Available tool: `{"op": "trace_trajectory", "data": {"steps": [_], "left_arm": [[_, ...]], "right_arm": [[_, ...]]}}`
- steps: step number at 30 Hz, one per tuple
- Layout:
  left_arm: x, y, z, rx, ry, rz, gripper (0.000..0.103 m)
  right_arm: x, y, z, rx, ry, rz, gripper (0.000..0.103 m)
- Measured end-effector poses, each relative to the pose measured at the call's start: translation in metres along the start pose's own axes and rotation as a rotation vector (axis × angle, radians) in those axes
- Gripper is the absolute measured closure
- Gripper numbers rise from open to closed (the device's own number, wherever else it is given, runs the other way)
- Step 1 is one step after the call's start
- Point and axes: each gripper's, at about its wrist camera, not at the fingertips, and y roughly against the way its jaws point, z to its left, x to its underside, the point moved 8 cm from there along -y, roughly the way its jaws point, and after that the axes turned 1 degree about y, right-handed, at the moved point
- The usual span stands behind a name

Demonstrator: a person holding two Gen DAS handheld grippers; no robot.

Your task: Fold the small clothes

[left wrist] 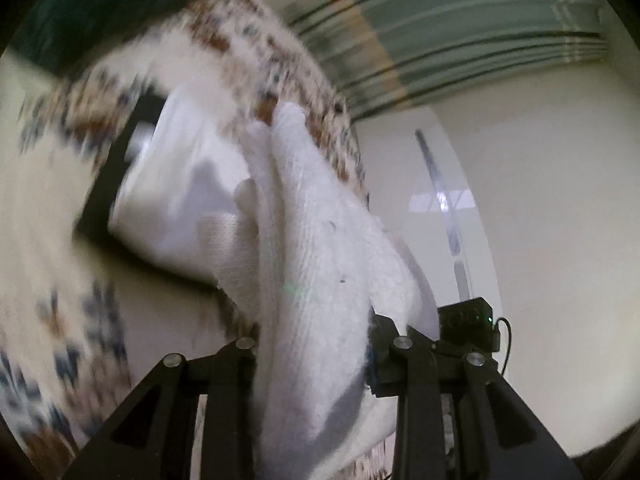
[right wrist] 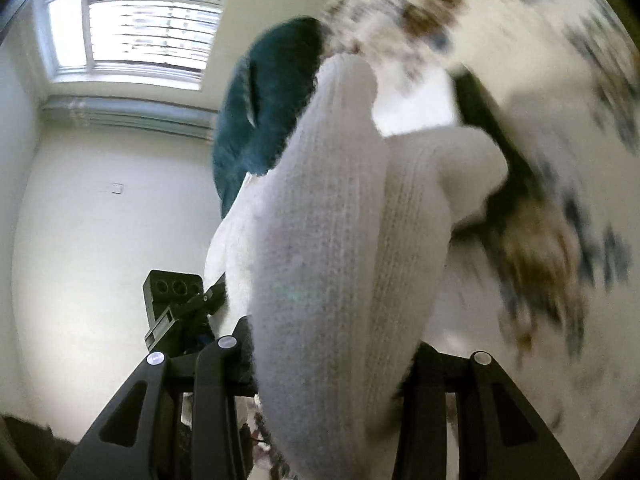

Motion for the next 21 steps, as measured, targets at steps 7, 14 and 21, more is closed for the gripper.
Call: {"op": "trace_trajectory", "data": {"steps": [7, 14, 21], "left_arm": [[-0.104, -0.048, 0.069, -0.047, 0.027, -0.033, 0.075], [-0.084, -0.103, 0.159, -0.184, 0.056, 0.101, 0.072], [-0.084, -0.097, 0.147, -0.308, -0.013, 0.112, 0.062]], "right_arm": [[-0.118, -0.087, -0.013, 0.019, 0.005, -0.030, 0.061], [-0.129, -0.159, -0.098, 0.149, -0.084, 0.075, 0.061], [-0.130, -0.150, -0.104, 0.297, -0.046, 0.070, 0.036]]}}
